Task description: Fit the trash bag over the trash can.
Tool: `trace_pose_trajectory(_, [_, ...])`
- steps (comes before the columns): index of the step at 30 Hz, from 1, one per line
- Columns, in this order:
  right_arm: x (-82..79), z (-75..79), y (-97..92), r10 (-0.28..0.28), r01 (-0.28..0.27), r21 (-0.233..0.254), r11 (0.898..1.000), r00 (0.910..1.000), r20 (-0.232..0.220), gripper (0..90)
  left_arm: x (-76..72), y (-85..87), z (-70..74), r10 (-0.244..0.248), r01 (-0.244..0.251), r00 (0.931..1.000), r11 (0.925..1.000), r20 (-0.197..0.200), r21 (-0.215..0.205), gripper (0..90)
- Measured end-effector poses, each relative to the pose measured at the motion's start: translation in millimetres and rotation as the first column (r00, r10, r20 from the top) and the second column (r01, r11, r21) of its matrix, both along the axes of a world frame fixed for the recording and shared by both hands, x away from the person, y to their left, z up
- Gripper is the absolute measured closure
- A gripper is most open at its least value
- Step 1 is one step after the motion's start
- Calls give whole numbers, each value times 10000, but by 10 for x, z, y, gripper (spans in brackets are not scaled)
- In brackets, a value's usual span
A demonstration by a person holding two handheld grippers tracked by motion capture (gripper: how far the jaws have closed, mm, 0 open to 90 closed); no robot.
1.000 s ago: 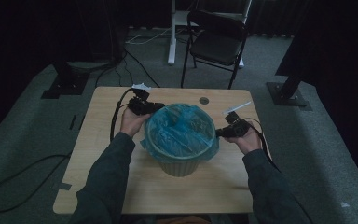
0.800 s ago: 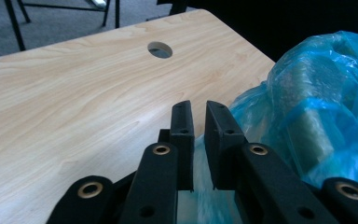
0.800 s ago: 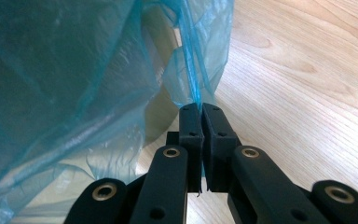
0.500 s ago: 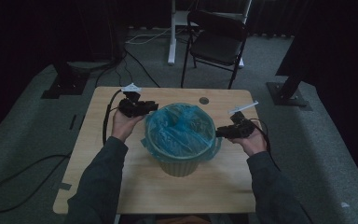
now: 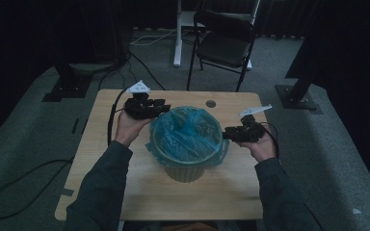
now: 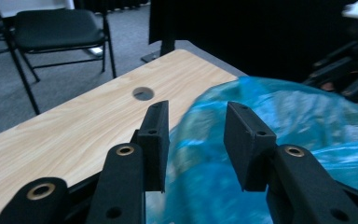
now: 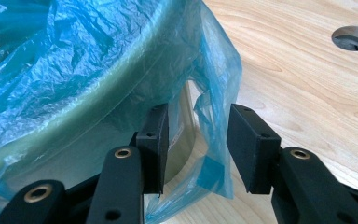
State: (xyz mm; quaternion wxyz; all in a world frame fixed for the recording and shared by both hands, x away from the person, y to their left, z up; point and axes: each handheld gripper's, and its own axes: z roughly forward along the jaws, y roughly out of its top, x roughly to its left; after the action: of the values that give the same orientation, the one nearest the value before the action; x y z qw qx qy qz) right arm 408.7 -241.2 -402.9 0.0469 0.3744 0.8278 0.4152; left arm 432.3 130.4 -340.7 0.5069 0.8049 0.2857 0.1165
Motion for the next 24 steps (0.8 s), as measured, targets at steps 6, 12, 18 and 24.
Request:
trace_pose_trajectory(6, [-4, 7, -1, 63, -64, 49, 10000, 10000, 18, 584, -51, -279, 117, -686, 672, 9974, 9958, 204, 616, 601])
trace_pose_trajectory(12, [-19, 5, 9, 149, -149, 77, 9999, 9999, 14, 598, -82, -531, 174, -1150, 1104, 9930, 9848, 267, 1337, 634])
trace_pose_trajectory(18, [-22, 9, 9, 193, -194, 100, 9998, 9998, 30, 601, -75, -741, 135, -1330, 1249, 9909, 9671, 219, 2216, 656])
trace_pose_trajectory(24, [-21, -1, 5, 189, -189, 97, 9998, 9998, 8, 602, -78, -840, 86, -1481, 1404, 9890, 9464, 45, 2910, 656])
